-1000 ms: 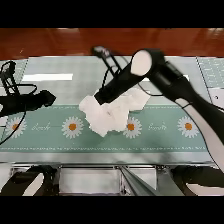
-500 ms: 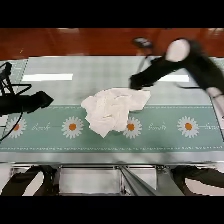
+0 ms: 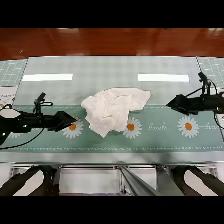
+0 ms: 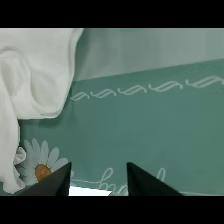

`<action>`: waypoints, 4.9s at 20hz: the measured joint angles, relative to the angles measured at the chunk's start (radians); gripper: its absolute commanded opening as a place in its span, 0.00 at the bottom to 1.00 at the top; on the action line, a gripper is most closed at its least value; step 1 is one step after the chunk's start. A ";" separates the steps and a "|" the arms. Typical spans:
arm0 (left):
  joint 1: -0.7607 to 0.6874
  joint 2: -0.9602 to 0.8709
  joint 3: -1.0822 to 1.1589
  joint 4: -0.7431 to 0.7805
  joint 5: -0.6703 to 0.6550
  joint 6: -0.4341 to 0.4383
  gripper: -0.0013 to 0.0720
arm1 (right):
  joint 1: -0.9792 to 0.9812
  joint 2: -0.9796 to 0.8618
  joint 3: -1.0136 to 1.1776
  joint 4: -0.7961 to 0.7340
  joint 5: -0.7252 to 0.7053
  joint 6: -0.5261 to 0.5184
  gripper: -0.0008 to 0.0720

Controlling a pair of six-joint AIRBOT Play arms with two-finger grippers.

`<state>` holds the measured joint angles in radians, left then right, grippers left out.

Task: Fold the shirts.

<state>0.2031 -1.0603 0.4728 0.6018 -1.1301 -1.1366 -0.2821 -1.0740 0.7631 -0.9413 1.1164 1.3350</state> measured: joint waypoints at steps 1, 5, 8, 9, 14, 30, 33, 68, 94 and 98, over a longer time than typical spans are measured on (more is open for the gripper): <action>-0.003 -0.043 0.000 -0.067 0.008 0.063 0.71 | -0.014 0.005 -0.023 0.019 -0.006 -0.015 0.57; -0.046 -0.209 0.058 -0.230 0.035 0.255 0.71 | -0.042 0.016 -0.068 0.060 -0.016 -0.050 0.57; -0.106 -0.308 0.142 -0.277 0.061 0.326 0.71 | -0.049 0.016 -0.078 0.072 -0.021 -0.059 0.57; -0.127 -0.335 0.172 -0.288 0.061 0.343 0.71 | -0.050 0.013 -0.080 0.076 -0.021 -0.060 0.57; -0.213 -0.440 0.300 -0.305 0.011 0.389 0.04 | -0.052 -0.051 -0.084 0.116 -0.032 -0.072 0.57; -0.210 -0.490 0.364 -0.285 -0.171 0.391 0.04 | 0.190 -0.534 0.208 0.264 -0.041 -0.048 0.57; -0.209 -0.490 0.364 -0.285 -0.172 0.388 0.04 | 0.233 -0.616 0.308 0.248 -0.015 -0.006 0.50; 0.233 0.402 1.322 0.141 -0.214 -0.070 0.04 | -0.024 0.409 1.161 -0.400 0.245 0.145 0.04; 0.022 -0.229 0.422 0.193 0.247 -0.003 0.71 | -0.111 -0.308 0.474 0.202 -0.063 -0.009 0.57; 0.197 -0.251 0.505 0.137 0.050 0.015 0.71 | -0.257 -0.247 0.449 0.147 0.061 -0.038 0.57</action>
<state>0.4004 -1.3117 0.9775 0.7391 -1.0798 -1.1213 -0.5396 -1.3212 1.2121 -0.7940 1.1774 1.2972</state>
